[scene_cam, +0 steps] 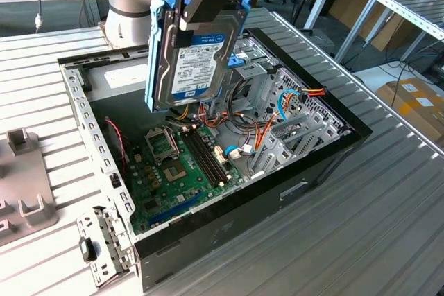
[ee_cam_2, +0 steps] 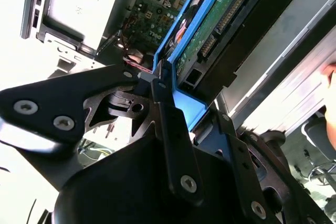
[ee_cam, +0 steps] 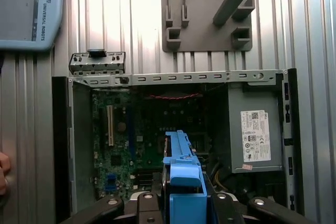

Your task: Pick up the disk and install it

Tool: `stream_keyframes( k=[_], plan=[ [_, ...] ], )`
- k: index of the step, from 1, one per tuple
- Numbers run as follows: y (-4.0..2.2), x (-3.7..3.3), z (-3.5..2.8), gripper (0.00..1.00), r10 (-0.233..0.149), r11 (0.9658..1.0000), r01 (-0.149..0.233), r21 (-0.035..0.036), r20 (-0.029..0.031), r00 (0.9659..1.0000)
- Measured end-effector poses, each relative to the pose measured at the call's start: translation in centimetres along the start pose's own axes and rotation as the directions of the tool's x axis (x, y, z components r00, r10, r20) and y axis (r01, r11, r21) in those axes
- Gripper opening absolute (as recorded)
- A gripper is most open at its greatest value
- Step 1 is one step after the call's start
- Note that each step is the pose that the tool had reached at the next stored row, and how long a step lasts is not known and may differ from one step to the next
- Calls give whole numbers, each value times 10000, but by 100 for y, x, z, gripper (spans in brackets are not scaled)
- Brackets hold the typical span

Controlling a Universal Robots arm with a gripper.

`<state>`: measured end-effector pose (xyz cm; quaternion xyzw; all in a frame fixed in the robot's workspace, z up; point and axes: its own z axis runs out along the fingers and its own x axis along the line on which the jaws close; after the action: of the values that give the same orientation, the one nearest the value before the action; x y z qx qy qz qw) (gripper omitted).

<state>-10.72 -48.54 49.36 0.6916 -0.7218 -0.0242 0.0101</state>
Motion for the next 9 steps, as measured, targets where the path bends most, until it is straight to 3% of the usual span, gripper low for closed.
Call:
stream_keyframes(
  k=[9],
  plan=[
    [-30,64,-2,37,0,10000,0,0,0,10000]
  ],
)
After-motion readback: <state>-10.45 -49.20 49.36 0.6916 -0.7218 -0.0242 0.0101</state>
